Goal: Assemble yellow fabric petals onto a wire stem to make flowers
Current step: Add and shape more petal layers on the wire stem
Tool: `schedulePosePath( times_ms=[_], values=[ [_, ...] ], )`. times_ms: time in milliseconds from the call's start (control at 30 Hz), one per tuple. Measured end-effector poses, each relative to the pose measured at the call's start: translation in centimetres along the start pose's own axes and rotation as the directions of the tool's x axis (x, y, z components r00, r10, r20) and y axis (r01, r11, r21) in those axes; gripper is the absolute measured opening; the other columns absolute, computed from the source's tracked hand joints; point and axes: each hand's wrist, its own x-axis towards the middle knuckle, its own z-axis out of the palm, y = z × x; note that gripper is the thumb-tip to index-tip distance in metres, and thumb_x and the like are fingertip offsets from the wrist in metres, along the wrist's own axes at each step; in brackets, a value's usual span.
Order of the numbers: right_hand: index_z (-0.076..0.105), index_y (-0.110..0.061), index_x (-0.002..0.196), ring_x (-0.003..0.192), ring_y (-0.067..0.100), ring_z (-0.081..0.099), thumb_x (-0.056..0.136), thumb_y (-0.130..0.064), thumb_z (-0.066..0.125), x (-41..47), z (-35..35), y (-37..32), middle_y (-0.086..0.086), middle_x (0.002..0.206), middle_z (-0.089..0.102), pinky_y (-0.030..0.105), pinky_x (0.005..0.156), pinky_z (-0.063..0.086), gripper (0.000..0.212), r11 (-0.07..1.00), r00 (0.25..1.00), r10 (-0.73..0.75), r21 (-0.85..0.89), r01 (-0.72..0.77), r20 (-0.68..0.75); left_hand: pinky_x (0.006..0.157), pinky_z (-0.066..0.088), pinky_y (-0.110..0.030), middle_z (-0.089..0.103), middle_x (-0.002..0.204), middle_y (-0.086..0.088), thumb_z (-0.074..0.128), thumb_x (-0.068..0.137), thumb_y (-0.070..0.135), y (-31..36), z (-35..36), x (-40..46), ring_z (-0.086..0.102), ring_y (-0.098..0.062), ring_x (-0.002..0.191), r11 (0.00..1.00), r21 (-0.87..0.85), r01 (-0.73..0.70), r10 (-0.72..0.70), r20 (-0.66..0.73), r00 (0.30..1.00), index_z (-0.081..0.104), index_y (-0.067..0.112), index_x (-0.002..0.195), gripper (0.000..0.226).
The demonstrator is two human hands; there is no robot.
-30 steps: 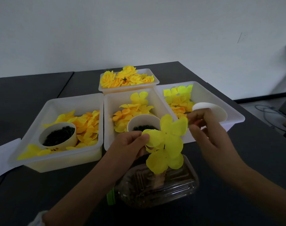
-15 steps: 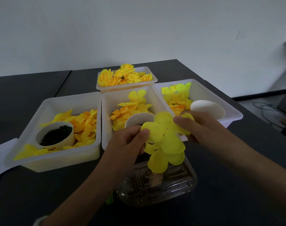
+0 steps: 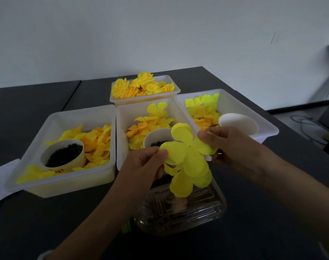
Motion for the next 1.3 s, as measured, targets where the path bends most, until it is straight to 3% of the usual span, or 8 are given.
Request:
schedulePosePath(
  times_ms=[133, 267, 333, 600, 667, 767, 933, 1300],
  values=[
    [0.064, 0.002, 0.087, 0.078, 0.03, 0.036, 0.067, -0.044, 0.067, 0.7, -0.1, 0.2, 0.019, 0.085, 0.047, 0.034, 0.062, 0.032, 0.05, 1.0, 1.0, -0.003, -0.01, 0.003, -0.005, 0.041, 0.029, -0.009, 0.041, 0.045, 0.007, 0.05, 0.097, 0.017, 0.0, 0.1, 0.0, 0.032, -0.002, 0.038, 0.999, -0.04, 0.014, -0.014, 0.001, 1.0, 0.069, 0.016, 0.064, 0.038],
    [0.066, 0.0, 0.078, 0.078, 0.033, 0.04, 0.062, -0.051, 0.069, 0.7, 0.0, 0.4, 0.03, 0.083, 0.05, 0.044, 0.076, 0.034, 0.054, 0.999, 1.0, 0.0, -0.049, 0.001, 0.02, 0.042, 0.033, -0.004, 0.043, 0.042, 0.009, 0.049, 0.097, 0.013, -0.5, 0.0, 0.2, 0.036, -0.001, 0.036, 0.998, -0.054, 0.034, -0.034, 0.0, 0.999, 0.067, -0.009, 0.079, 0.033],
    [0.064, 0.008, 0.086, 0.077, 0.033, 0.042, 0.065, -0.052, 0.067, 0.6, -0.2, 0.6, 0.036, 0.086, 0.052, 0.045, 0.076, 0.035, 0.063, 0.995, 1.0, 0.0, -0.095, 0.002, 0.023, 0.042, 0.032, -0.004, 0.046, 0.04, 0.01, 0.048, 0.097, 0.012, -0.7, -0.1, 0.1, 0.037, 0.0, 0.035, 0.998, -0.054, 0.043, -0.043, 0.018, 0.999, 0.066, -0.007, 0.076, 0.033],
    [0.071, -0.013, 0.079, 0.058, 0.023, 0.039, 0.074, -0.05, 0.058, 0.5, -0.6, 1.5, 0.011, 0.062, 0.052, 0.036, 0.06, 0.035, 0.04, 0.981, 1.0, -0.006, -0.194, 0.006, 0.001, 0.042, 0.031, -0.008, 0.044, 0.043, 0.006, 0.053, 0.095, 0.019, -1.8, -0.3, 0.1, 0.036, -0.001, 0.037, 0.995, -0.031, 0.093, -0.091, 0.046, 0.995, 0.072, 0.014, 0.063, 0.037],
    [0.073, -0.018, 0.078, 0.057, 0.021, 0.041, 0.074, -0.054, 0.056, 0.4, -0.8, 1.7, 0.014, 0.062, 0.053, 0.031, 0.058, 0.038, 0.04, 0.975, 1.0, 0.001, -0.221, -0.004, -0.011, 0.043, 0.032, -0.007, 0.046, 0.042, 0.007, 0.053, 0.095, 0.018, -2.1, -0.2, -0.2, 0.04, 0.0, 0.037, 0.996, 0.002, 0.087, -0.087, 0.061, 0.994, 0.071, 0.004, 0.068, 0.036],
    [0.071, -0.026, 0.072, 0.046, 0.006, 0.04, 0.073, -0.055, 0.054, 0.2, -1.1, 2.1, -0.007, 0.049, 0.048, 0.014, 0.046, 0.036, 0.034, 0.962, 0.999, 0.028, -0.274, -0.021, 0.02, 0.047, 0.035, -0.006, 0.051, 0.041, 0.009, 0.052, 0.096, 0.019, -2.7, -0.1, -0.6, 0.05, 0.005, 0.04, 0.995, 0.049, 0.087, -0.089, 0.059, 0.994, 0.065, -0.014, 0.079, 0.039],
    [0.068, -0.017, 0.075, 0.049, 0.001, 0.043, 0.085, -0.039, 0.057, 0.4, -1.8, 3.4, -0.01, 0.053, 0.053, 0.012, 0.05, 0.038, 0.026, 0.948, 0.997, 0.044, -0.318, -0.024, 0.056, 0.053, 0.038, -0.007, 0.058, 0.047, 0.015, 0.055, 0.096, 0.021, -3.0, -0.1, -1.1, 0.053, 0.005, 0.048, 0.985, 0.159, 0.062, -0.07, 0.042, 0.997, 0.07, 0.022, 0.061, 0.037],
    [0.061, -0.02, 0.056, 0.052, -0.004, 0.052, 0.089, -0.028, 0.063, 0.6, -1.2, 6.9, -0.012, 0.052, 0.057, 0.009, 0.051, 0.042, 0.034, 0.952, 0.987, 0.149, -0.28, -0.126, 0.063, 0.05, 0.037, -0.014, 0.054, 0.047, 0.009, 0.057, 0.095, 0.028, -4.6, -0.2, -2.0, 0.048, -0.001, 0.046, 0.936, 0.348, 0.05, -0.083, 0.08, 0.993, 0.066, 0.022, 0.057, 0.04]
  ],
)
